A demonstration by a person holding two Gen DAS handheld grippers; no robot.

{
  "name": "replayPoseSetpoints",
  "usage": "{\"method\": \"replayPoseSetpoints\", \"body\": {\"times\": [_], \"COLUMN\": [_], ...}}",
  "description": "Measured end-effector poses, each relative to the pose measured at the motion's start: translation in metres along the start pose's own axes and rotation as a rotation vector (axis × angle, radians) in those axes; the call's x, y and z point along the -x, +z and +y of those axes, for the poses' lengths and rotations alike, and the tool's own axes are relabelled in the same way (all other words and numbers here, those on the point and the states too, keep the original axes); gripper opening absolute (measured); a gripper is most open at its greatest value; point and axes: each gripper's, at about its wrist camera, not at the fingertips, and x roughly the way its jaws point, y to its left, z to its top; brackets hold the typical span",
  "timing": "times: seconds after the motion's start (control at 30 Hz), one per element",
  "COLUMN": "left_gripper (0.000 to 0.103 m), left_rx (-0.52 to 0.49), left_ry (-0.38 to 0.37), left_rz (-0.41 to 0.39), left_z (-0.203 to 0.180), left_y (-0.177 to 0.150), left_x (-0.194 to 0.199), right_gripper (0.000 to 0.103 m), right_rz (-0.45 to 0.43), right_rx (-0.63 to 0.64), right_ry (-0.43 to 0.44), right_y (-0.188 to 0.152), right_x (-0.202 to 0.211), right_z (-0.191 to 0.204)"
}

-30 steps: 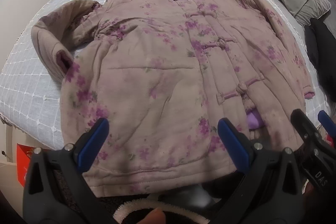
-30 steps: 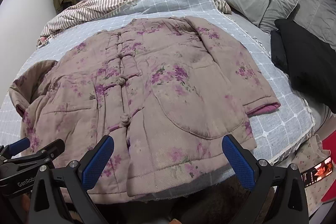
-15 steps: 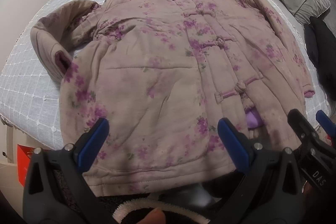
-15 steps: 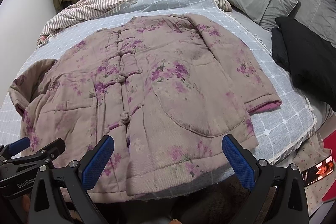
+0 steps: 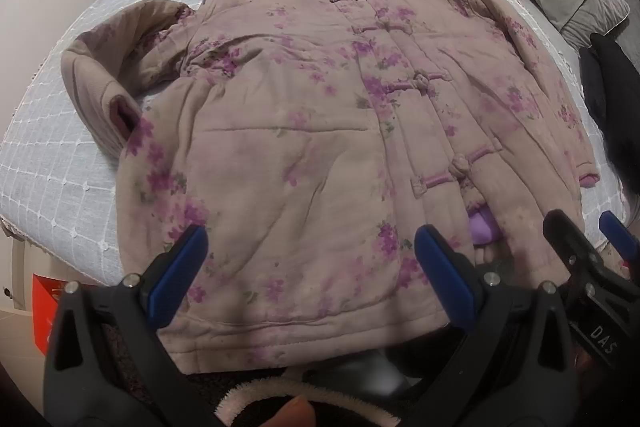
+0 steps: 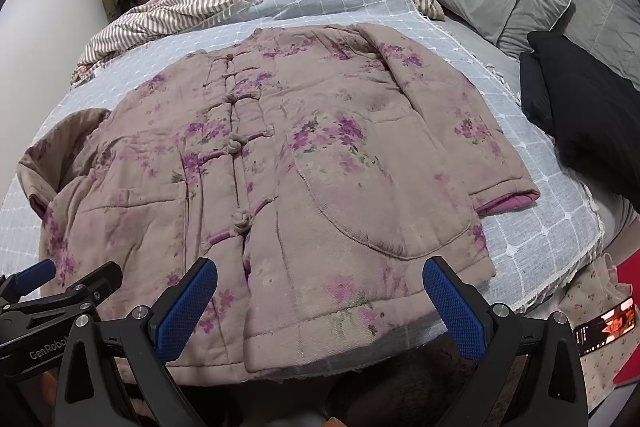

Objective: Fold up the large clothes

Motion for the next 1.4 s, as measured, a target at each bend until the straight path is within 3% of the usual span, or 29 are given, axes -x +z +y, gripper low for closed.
{"method": "replayPoseSetpoints", "body": {"times": [1.1, 1.4], "left_gripper": [0.103, 0.103], "left_rx": [-0.002, 0.014], "left_ry": [0.005, -0.020], "left_rz": [-0.006, 0.001], "left_z": [0.003, 0.010], "left_y": [0.000, 0.010], "left_x": [0.003, -0.004], "right_gripper": [0.103, 0.103], "right_rz": [0.017, 0.008], "right_rx": [0.010, 0.025], "right_ry": [0.002, 0.002], "right_y": [-0.001, 0.015], "right_x": [-0.005, -0.011], "right_z": [0.001, -0.002]}}
